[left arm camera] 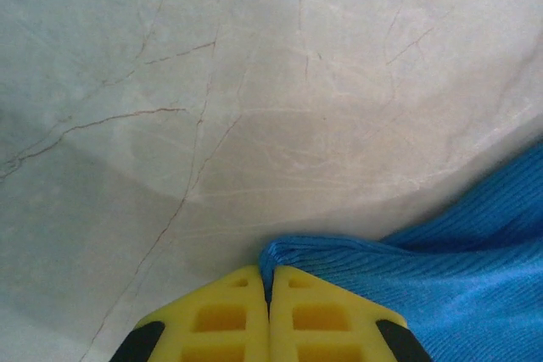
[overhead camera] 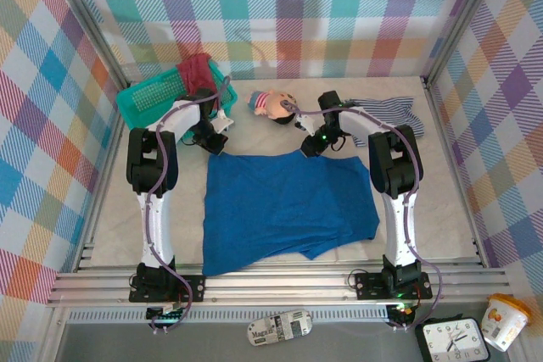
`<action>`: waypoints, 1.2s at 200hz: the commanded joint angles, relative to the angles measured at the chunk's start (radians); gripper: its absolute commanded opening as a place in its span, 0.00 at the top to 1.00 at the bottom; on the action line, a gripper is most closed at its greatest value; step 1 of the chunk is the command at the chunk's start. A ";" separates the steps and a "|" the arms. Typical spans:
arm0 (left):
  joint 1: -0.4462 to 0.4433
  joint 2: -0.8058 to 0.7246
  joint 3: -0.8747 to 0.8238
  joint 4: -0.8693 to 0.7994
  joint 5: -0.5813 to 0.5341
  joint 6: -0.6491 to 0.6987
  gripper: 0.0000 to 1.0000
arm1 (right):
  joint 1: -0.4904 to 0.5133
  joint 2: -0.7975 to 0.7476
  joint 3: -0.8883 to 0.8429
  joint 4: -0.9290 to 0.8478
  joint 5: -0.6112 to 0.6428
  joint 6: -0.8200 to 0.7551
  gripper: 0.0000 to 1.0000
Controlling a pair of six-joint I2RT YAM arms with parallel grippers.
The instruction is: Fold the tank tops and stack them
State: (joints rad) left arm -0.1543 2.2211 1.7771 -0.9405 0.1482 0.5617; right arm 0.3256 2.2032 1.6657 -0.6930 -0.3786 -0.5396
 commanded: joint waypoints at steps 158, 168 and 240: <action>-0.063 -0.404 -0.334 0.002 -0.030 -0.031 1.00 | 0.051 -0.450 -0.518 0.425 0.115 -0.054 0.93; -0.068 -0.419 -0.353 -0.007 -0.030 -0.036 1.00 | 0.060 -0.468 -0.544 0.428 0.132 -0.054 0.92; -0.122 -0.505 -0.554 -0.008 -0.048 -0.106 1.00 | 0.125 -0.575 -0.728 0.447 0.221 -0.023 0.89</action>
State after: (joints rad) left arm -0.2512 1.7618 1.2789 -0.9333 0.1108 0.4934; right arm 0.4316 1.6814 0.9836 -0.2558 -0.1902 -0.5682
